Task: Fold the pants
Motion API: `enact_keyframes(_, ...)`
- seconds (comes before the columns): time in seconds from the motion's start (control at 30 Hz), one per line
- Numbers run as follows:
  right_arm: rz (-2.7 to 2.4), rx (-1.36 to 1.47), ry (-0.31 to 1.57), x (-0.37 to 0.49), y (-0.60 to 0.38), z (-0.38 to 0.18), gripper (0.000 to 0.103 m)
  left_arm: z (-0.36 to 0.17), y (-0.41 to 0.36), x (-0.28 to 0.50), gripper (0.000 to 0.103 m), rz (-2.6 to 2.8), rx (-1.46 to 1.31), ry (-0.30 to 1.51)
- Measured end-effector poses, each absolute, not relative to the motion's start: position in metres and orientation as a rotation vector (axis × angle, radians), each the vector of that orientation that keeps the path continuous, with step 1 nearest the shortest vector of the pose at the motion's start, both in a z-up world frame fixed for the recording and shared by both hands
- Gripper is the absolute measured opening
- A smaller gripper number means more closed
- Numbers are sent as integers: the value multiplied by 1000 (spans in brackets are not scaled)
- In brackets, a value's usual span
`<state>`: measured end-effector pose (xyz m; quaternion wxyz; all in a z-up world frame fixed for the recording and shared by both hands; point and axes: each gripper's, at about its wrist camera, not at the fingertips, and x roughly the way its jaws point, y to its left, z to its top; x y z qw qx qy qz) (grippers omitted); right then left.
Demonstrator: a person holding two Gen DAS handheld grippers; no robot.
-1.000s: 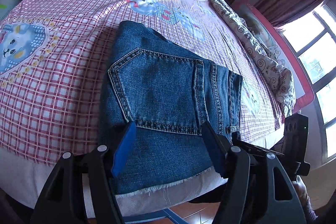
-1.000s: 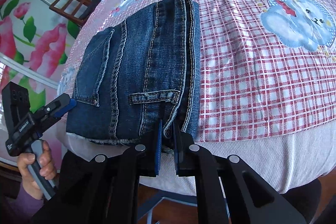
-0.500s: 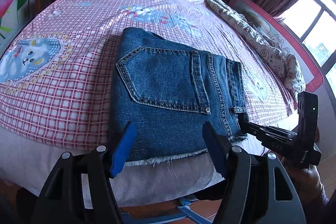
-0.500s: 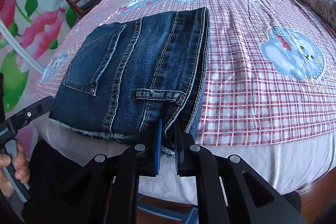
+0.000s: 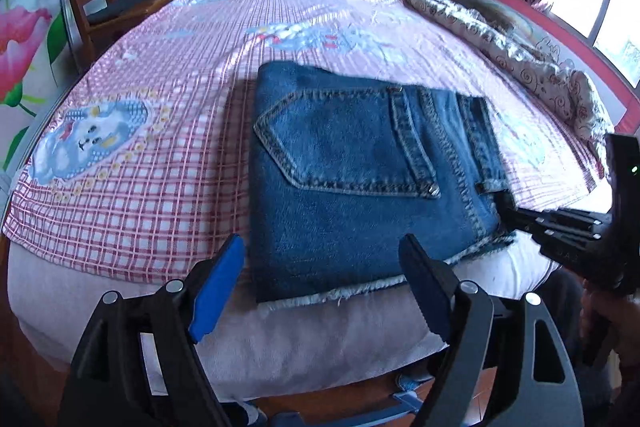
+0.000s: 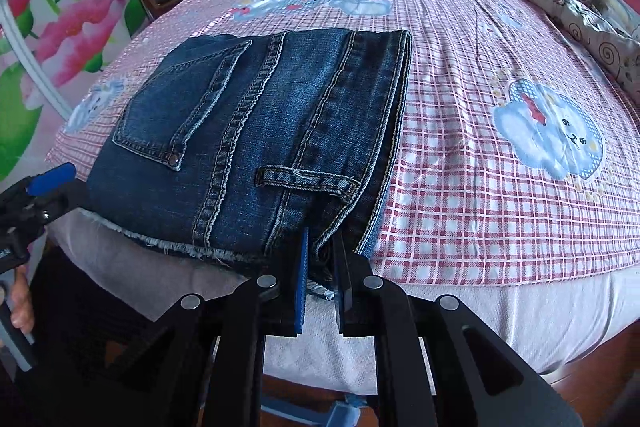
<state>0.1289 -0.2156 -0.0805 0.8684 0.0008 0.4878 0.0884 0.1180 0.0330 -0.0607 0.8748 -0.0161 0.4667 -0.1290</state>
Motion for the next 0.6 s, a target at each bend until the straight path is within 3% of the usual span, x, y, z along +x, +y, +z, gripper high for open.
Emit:
enact_keyframes(0.1,180,-17,1016,127,-212,-80,10,-91,33,114,81,-258,15,1044)
enact_keyframes(0.4,175,-74,1002,117,-208,-78,15,-56,60,102,81,-231,-123,947)
enact_keyframes(0.5,174,-78,1005,113,-210,-77,17,-45,77,119,87,-215,-210,911)
enact_keyframes(0.57,166,-93,1011,111,-210,-76,21,-44,83,138,87,-203,-250,920)
enact_keyframes(0.6,161,-102,1018,110,-210,-77,29,-45,85,149,87,-207,-275,932)
